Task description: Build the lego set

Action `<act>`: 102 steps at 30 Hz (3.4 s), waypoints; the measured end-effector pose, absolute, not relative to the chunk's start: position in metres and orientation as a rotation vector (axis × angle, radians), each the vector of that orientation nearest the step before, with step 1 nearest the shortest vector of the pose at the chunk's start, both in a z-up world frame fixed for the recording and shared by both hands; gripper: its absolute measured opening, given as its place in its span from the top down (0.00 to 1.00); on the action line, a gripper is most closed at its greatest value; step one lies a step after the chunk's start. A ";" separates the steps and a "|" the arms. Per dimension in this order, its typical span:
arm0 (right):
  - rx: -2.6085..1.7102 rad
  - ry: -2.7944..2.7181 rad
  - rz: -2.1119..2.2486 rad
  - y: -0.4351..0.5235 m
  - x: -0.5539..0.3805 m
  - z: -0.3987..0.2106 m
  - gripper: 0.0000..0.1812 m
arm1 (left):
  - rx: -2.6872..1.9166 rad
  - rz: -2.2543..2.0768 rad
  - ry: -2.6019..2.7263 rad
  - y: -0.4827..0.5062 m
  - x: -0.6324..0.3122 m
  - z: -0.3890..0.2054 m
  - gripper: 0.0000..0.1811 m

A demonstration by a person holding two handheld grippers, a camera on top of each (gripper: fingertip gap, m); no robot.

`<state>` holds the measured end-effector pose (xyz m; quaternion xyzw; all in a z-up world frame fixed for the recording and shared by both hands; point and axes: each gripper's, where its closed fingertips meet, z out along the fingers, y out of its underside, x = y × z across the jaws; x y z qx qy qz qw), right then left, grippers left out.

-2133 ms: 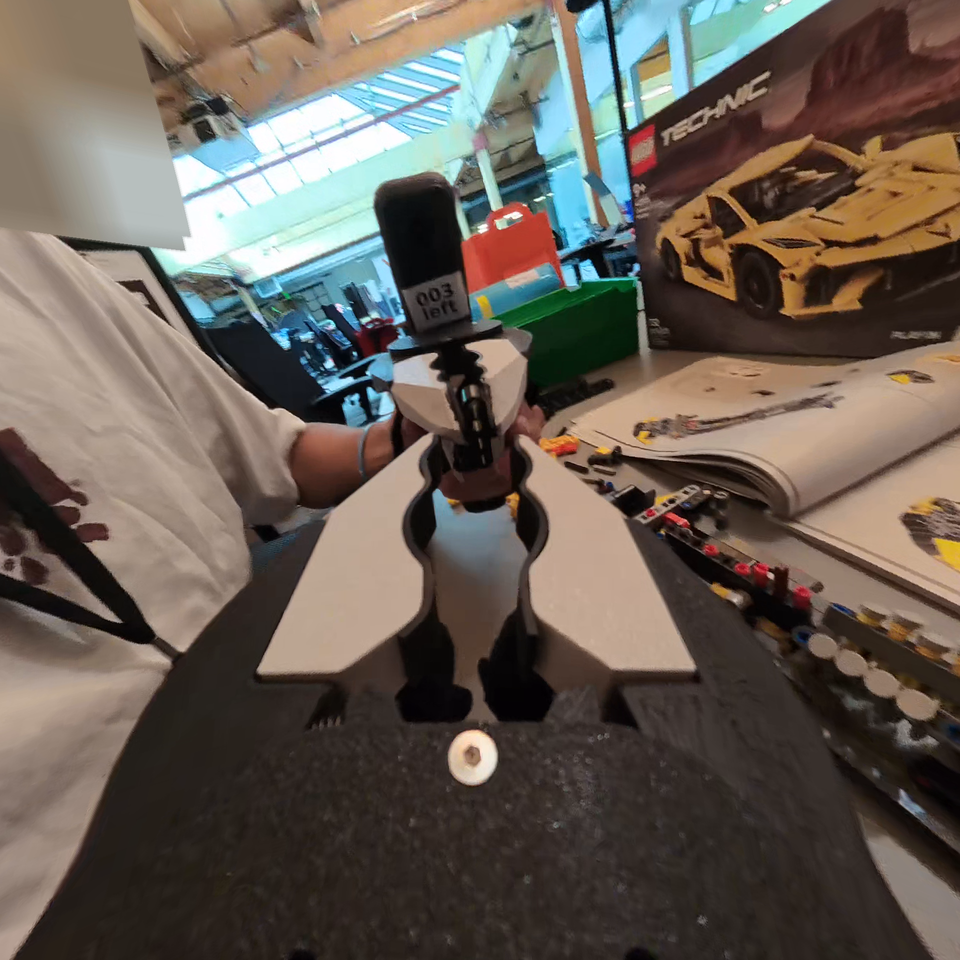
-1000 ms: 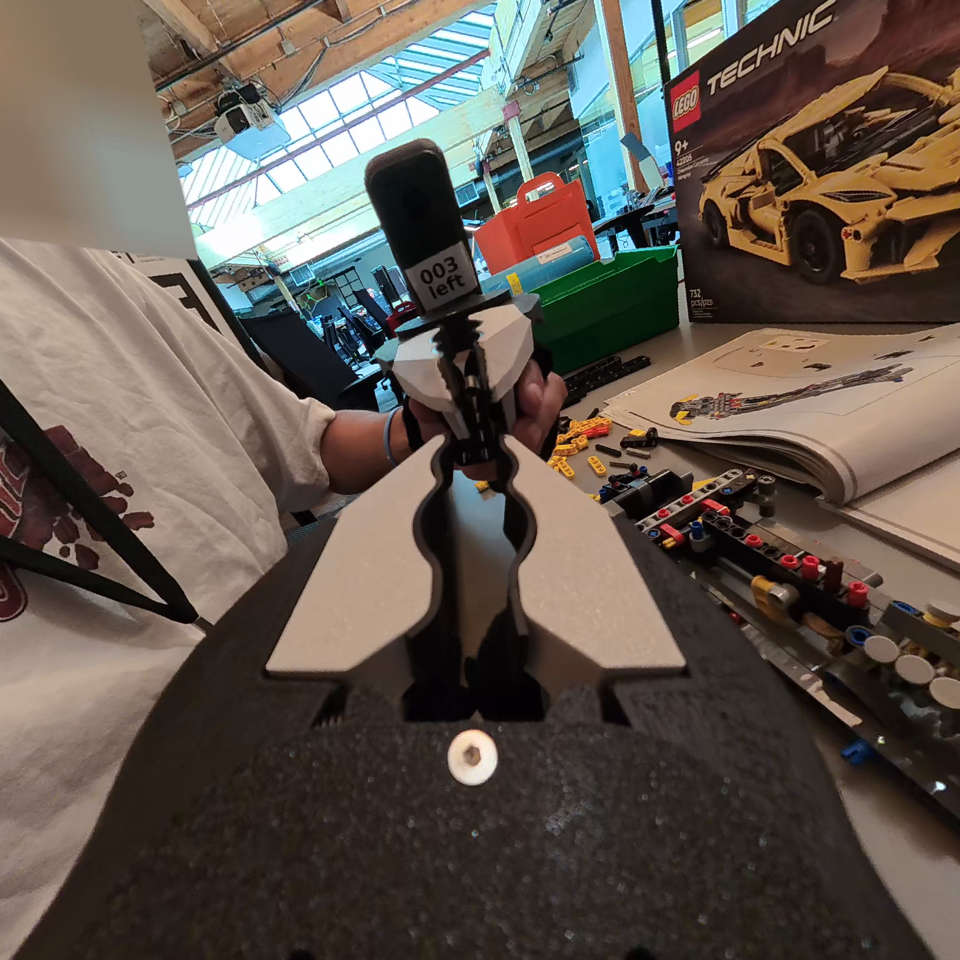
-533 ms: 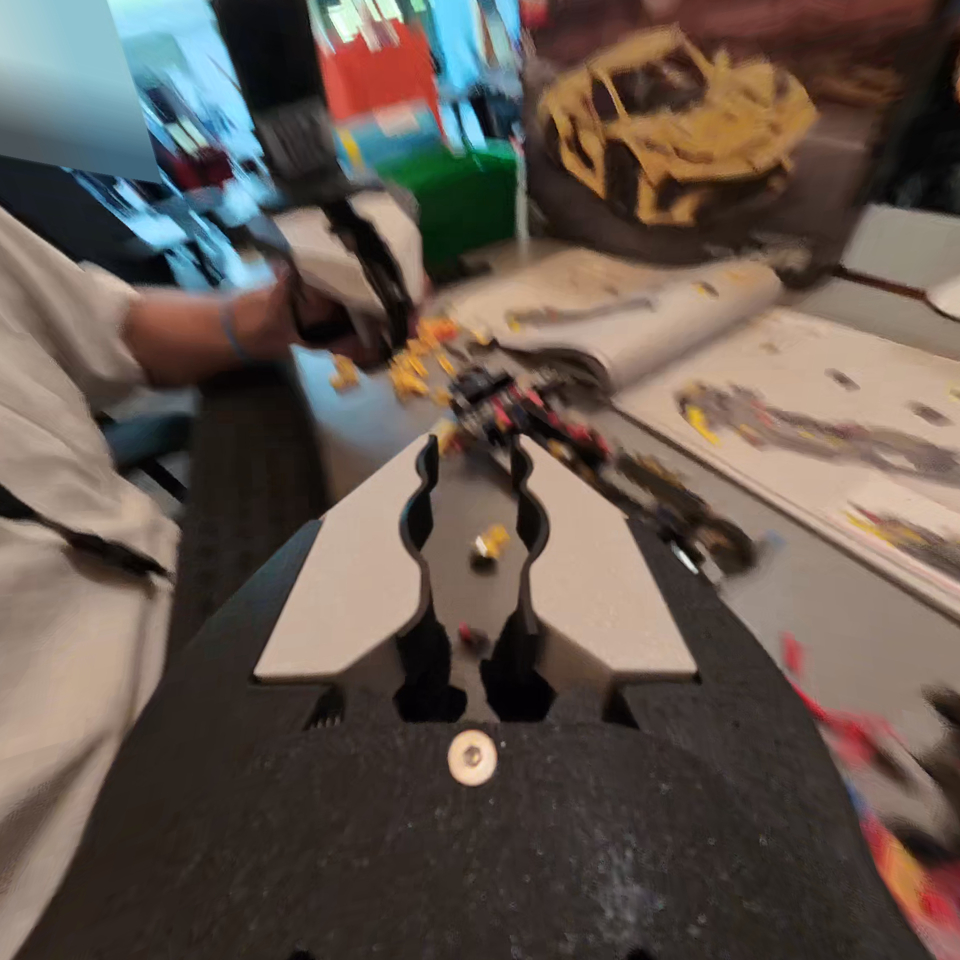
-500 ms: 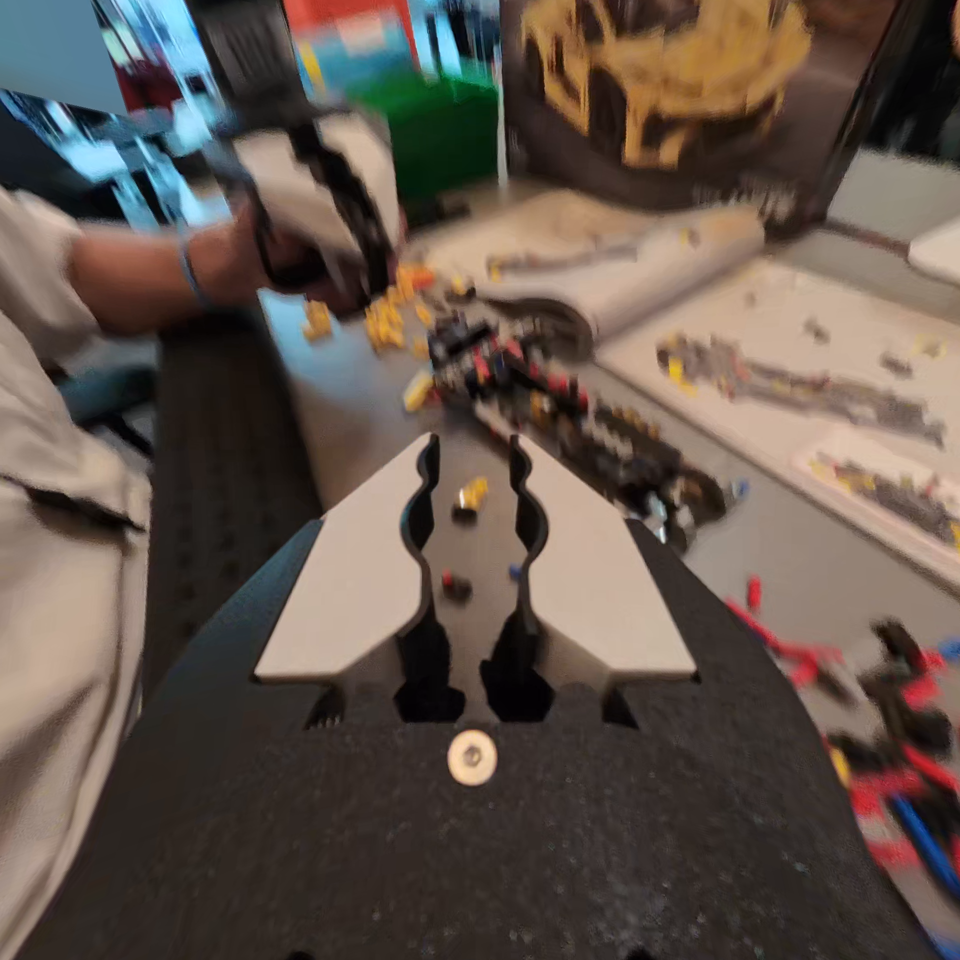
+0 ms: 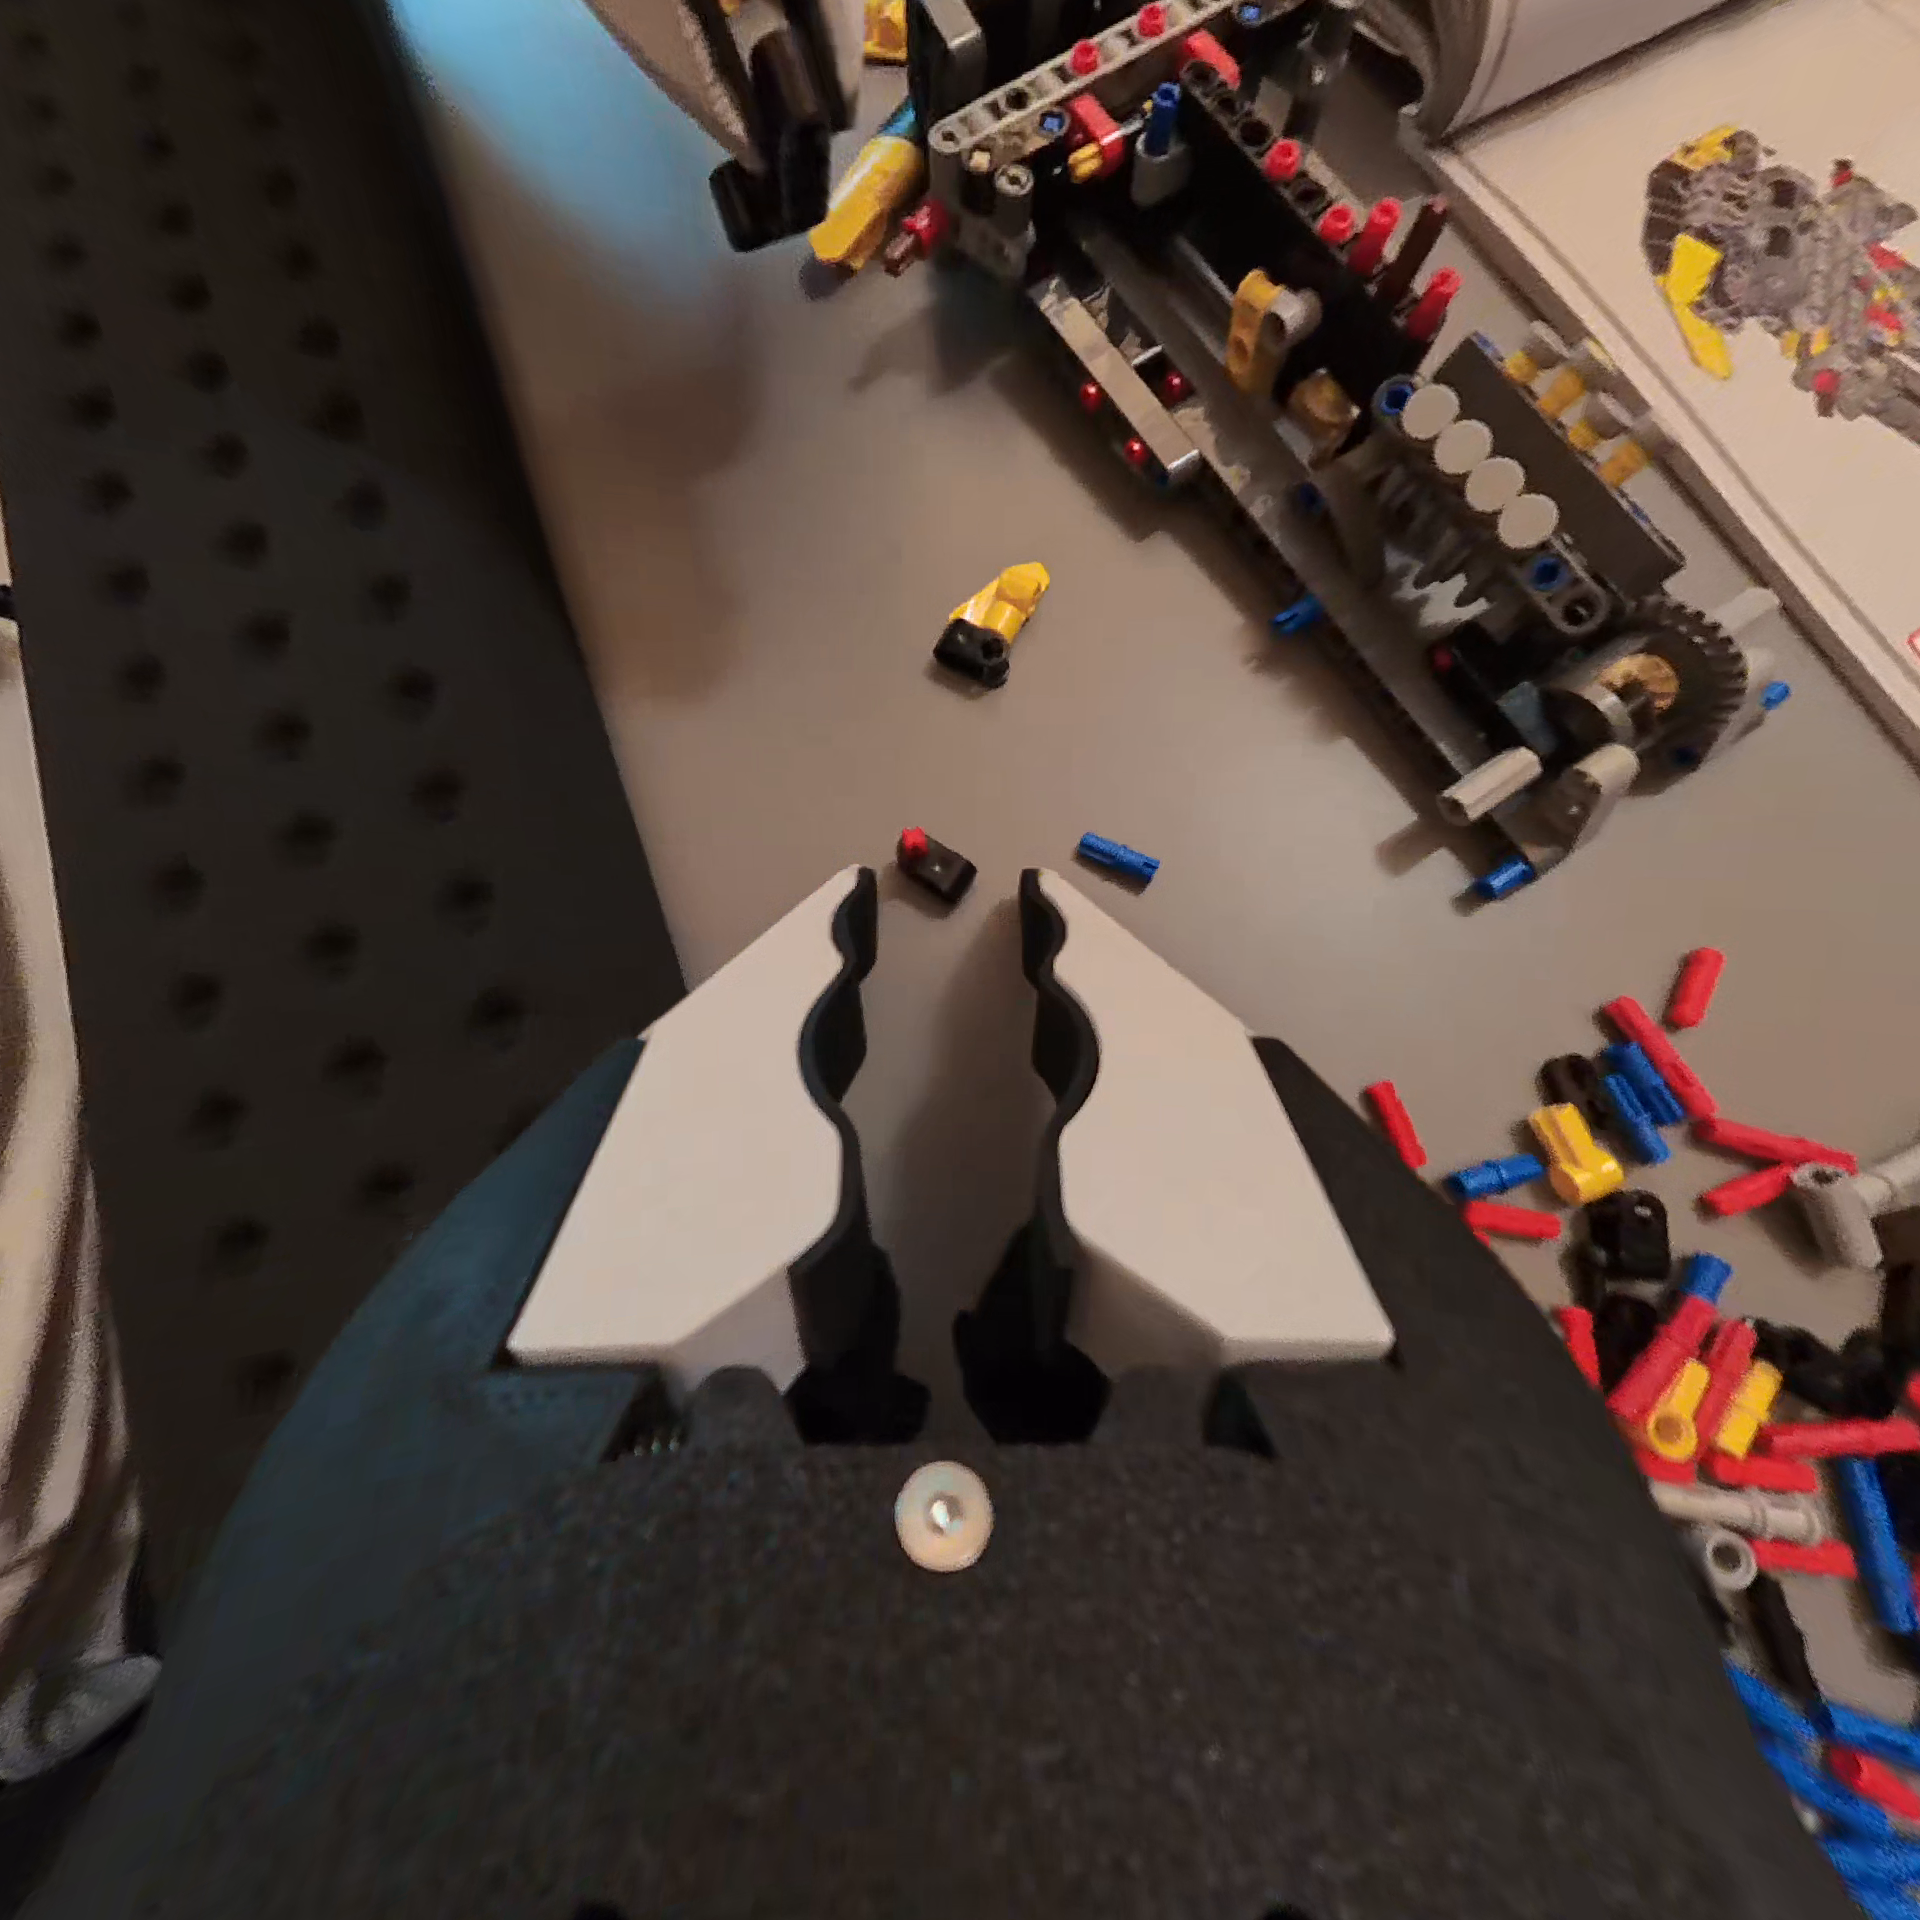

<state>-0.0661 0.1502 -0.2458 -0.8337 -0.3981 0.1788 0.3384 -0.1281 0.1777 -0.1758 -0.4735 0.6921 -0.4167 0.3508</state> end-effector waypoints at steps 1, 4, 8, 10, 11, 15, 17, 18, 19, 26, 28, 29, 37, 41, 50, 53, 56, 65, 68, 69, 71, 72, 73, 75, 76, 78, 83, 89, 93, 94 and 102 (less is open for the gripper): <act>-2.159 -1.063 0.466 0.151 -0.067 -0.248 0.86 | -1.225 -1.080 1.798 0.177 -0.128 -0.176 0.97; -2.099 -1.123 0.454 0.153 -0.070 -0.250 0.89 | -1.222 -1.091 1.815 0.173 -0.129 -0.177 0.97; -2.026 -1.156 0.415 0.158 -0.073 -0.250 0.95 | -1.221 -1.080 1.851 0.168 -0.129 -0.182 0.97; -2.073 -1.111 0.410 0.164 -0.073 -0.248 0.95 | -1.222 -1.060 1.859 0.168 -0.129 -0.185 0.97; -2.078 -1.063 0.445 0.167 -0.076 -0.242 0.95 | -1.227 -1.051 1.864 0.168 -0.129 -0.186 0.97; -1.937 -0.890 0.631 0.176 -0.103 -0.196 0.96 | -1.265 -1.036 1.841 0.174 -0.127 -0.187 0.97; -1.880 -0.883 0.575 0.182 -0.113 -0.186 0.96 | -1.290 -1.053 1.813 0.178 -0.127 -0.185 0.97; -1.865 -0.873 0.540 0.186 -0.116 -0.184 0.96 | -1.297 -1.064 1.801 0.179 -0.127 -0.184 0.97; -1.853 -0.853 0.512 0.191 -0.119 -0.182 0.95 | -1.299 -1.073 1.785 0.181 -0.127 -0.181 0.97; -1.879 -0.819 0.618 0.202 -0.137 -0.193 0.95 | -1.302 -1.075 1.712 0.198 -0.132 -0.167 0.97; -1.907 -0.848 0.653 0.199 -0.138 -0.193 0.95 | -1.302 -1.084 1.705 0.201 -0.134 -0.163 0.97; -1.914 -0.858 0.651 0.200 -0.136 -0.191 0.95 | -1.304 -1.090 1.698 0.203 -0.135 -0.162 0.97; -1.818 -0.791 0.442 0.241 -0.125 -0.159 0.96 | -1.323 -1.036 1.619 0.220 -0.135 -0.156 0.97; -1.859 -0.903 0.578 0.233 -0.139 -0.169 0.96 | -1.267 -1.023 1.667 0.219 -0.138 -0.157 0.97; -2.091 -1.470 0.807 0.197 -0.133 -0.175 0.96 | -1.124 -1.010 1.786 0.204 -0.146 -0.158 0.97; -2.161 -1.641 0.760 0.193 -0.131 -0.181 0.96 | -1.078 -0.951 1.839 0.198 -0.146 -0.166 0.97; -2.221 -1.767 0.758 0.188 -0.131 -0.188 0.96 | -1.017 -0.921 1.875 0.190 -0.145 -0.170 0.97; -2.225 -1.931 0.927 0.179 -0.137 -0.181 0.96 | -0.975 -0.912 1.942 0.176 -0.145 -0.179 0.97; -2.306 -2.014 0.834 0.178 -0.125 -0.190 0.96 | -0.980 -0.864 1.960 0.179 -0.145 -0.185 0.97; -2.336 -2.026 0.836 0.176 -0.123 -0.191 0.96 | -0.983 -0.863 1.955 0.180 -0.146 -0.184 0.97; -2.351 -2.038 0.867 0.172 -0.125 -0.193 0.96 | -0.986 -0.892 1.931 0.180 -0.145 -0.178 0.97; -2.346 -2.059 0.863 0.170 -0.126 -0.195 0.96 | -0.986 -0.902 1.919 0.180 -0.144 -0.176 0.97; -2.345 -2.076 0.854 0.169 -0.128 -0.197 0.96 | -0.983 -0.903 1.917 0.179 -0.144 -0.175 0.97; -2.331 -2.082 0.859 0.169 -0.133 -0.197 0.96 | -0.980 -0.892 1.938 0.177 -0.144 -0.180 0.97; -2.318 -2.078 0.869 0.170 -0.135 -0.196 0.96 | -0.980 -0.881 1.953 0.175 -0.144 -0.183 0.97; -2.312 -2.086 0.858 0.171 -0.135 -0.196 0.96 | -0.965 -0.872 1.966 0.172 -0.143 -0.187 0.97; -2.312 -2.068 0.901 0.170 -0.135 -0.192 0.96 | -0.947 -0.843 2.004 0.166 -0.142 -0.194 0.97; -2.290 -1.951 1.040 0.174 -0.135 -0.191 0.96 | -0.936 -0.795 1.979 0.170 -0.139 -0.193 0.97; -2.225 -1.745 1.204 0.177 -0.134 -0.185 0.96 | -0.935 -0.765 1.921 0.181 -0.140 -0.182 0.97; -2.192 -1.674 1.250 0.178 -0.134 -0.181 0.96 | -0.934 -0.771 1.915 0.182 -0.140 -0.180 0.97; -2.373 -1.644 0.834 0.160 -0.105 -0.221 0.96 | -0.916 -0.605 1.958 0.195 -0.144 -0.192 0.97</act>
